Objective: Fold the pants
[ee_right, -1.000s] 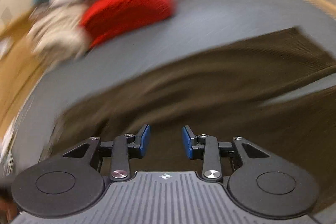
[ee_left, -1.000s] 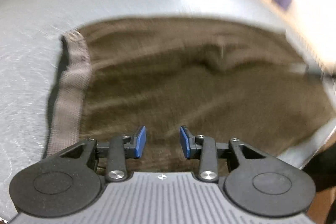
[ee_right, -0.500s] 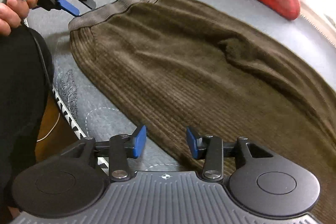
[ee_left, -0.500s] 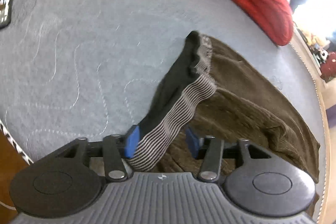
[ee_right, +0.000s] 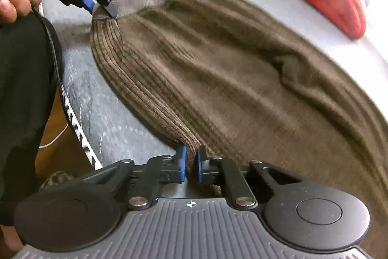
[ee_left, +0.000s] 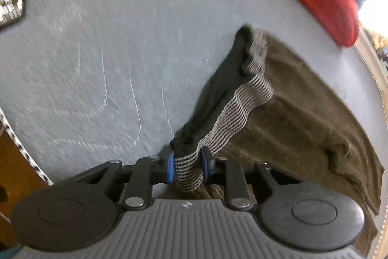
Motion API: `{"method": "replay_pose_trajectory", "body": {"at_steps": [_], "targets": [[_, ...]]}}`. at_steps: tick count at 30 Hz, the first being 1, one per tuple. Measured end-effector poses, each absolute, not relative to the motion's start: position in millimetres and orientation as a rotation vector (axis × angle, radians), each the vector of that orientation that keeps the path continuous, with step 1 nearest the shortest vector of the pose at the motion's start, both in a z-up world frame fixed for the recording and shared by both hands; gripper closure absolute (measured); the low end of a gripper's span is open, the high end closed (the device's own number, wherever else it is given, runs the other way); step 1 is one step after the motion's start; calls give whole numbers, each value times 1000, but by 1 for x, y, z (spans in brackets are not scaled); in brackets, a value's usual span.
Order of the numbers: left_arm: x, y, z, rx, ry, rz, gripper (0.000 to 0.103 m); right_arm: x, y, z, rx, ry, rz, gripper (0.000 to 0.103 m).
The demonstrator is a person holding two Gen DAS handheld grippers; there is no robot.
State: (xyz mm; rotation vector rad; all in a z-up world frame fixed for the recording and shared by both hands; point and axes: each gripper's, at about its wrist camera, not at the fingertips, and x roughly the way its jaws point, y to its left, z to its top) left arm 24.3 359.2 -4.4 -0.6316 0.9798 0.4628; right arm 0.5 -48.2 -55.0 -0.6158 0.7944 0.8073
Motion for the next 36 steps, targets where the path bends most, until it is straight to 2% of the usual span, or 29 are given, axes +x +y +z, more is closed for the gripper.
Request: {"method": "replay_pose_trajectory", "body": {"at_steps": [3, 6, 8, 13, 16, 19, 20, 21, 22, 27, 30, 32, 34, 36], "targets": [[21, 351, 1, -587, 979, 462, 78, -3, -57, -42, -609, 755, 847, 95], [27, 355, -6, -590, 1044, 497, 72, -2, -65, -47, -607, 845, 900, 96], [23, 353, 0, -568, 982, 533, 72, -2, -68, -47, -588, 855, 878, 96], [16, 314, 26, -388, 821, 373, 72, 11, -93, -24, -313, 811, 817, 95], [34, 287, 19, -269, 911, 195, 69, 22, -105, -33, -285, 866, 717, 95], [58, 265, -6, -187, 1130, 80, 65, 31, -112, -63, -337, 1013, 645, 95], [64, 260, -13, -178, 1179, 70, 63, 29, -115, -63, -330, 989, 646, 94], [68, 257, -17, -167, 1202, 63, 56, 30, -116, -60, -325, 985, 640, 94], [70, 255, -18, -168, 1193, 59, 53, 31, -118, -54, -303, 974, 629, 94], [63, 263, -4, -245, 1028, 53, 52, 32, -141, 10, -155, 744, 584, 93], [59, 267, 2, -273, 983, 42, 42, 36, -158, 68, -37, 595, 533, 92], [55, 271, 5, -289, 968, 42, 42, 35, -167, 109, 41, 494, 511, 90], [54, 273, 9, -296, 950, 48, 42, 32, -178, 153, 118, 379, 508, 86], [52, 273, 12, -294, 930, 57, 42, 32, -189, 185, 172, 297, 498, 75]]}}
